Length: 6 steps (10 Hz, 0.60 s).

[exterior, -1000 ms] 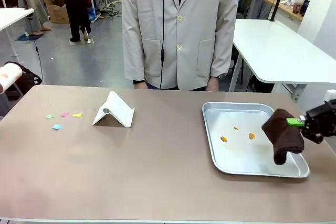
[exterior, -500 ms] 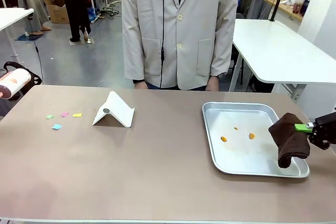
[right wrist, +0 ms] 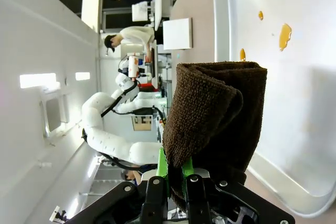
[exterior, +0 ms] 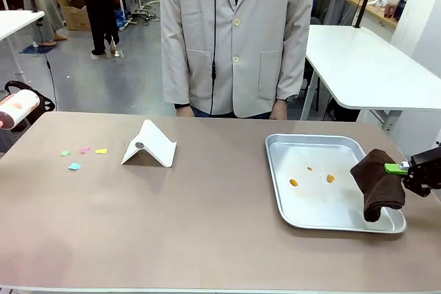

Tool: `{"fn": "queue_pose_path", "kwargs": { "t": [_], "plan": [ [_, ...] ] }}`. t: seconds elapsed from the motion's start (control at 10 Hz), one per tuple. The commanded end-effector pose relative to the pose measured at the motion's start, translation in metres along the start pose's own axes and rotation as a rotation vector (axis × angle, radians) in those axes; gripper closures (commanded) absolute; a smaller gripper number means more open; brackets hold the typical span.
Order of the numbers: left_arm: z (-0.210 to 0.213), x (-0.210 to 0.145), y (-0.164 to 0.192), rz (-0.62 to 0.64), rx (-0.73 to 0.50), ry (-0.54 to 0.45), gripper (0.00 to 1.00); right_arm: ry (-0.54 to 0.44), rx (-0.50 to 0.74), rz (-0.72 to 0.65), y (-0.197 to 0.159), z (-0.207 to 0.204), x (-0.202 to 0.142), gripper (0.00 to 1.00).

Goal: Clean the surface of the table.
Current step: Hold the Lint Roller with your left hand and the towel with your right hand, then if a person points to the right, clean the right side of the table with your right hand, and if they point to the left, clean the left side with your left hand.

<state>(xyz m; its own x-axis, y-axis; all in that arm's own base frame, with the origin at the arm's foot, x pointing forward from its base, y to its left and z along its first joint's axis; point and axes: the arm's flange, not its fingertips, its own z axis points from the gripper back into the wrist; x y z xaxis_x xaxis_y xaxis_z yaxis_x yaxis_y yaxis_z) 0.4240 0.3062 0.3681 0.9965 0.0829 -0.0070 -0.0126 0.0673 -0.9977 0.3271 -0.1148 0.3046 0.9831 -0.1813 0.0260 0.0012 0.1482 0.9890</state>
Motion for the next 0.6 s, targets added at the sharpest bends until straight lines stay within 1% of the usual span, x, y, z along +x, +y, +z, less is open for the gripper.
{"fn": "queue_pose_path", "kwargs": {
  "t": [0.0, 0.5],
  "plan": [
    [-0.0005, -0.0024, -0.0019, -0.008, -0.028, -0.009, 0.97, 0.007, -0.014, -0.023, 0.0042, -0.0010, 0.0007, 1.00],
    [-0.0005, -0.0024, -0.0019, -0.008, -0.028, -0.009, 0.97, 0.007, -0.014, -0.023, 0.0042, -0.0010, 0.0007, 1.00]
  ]
}}
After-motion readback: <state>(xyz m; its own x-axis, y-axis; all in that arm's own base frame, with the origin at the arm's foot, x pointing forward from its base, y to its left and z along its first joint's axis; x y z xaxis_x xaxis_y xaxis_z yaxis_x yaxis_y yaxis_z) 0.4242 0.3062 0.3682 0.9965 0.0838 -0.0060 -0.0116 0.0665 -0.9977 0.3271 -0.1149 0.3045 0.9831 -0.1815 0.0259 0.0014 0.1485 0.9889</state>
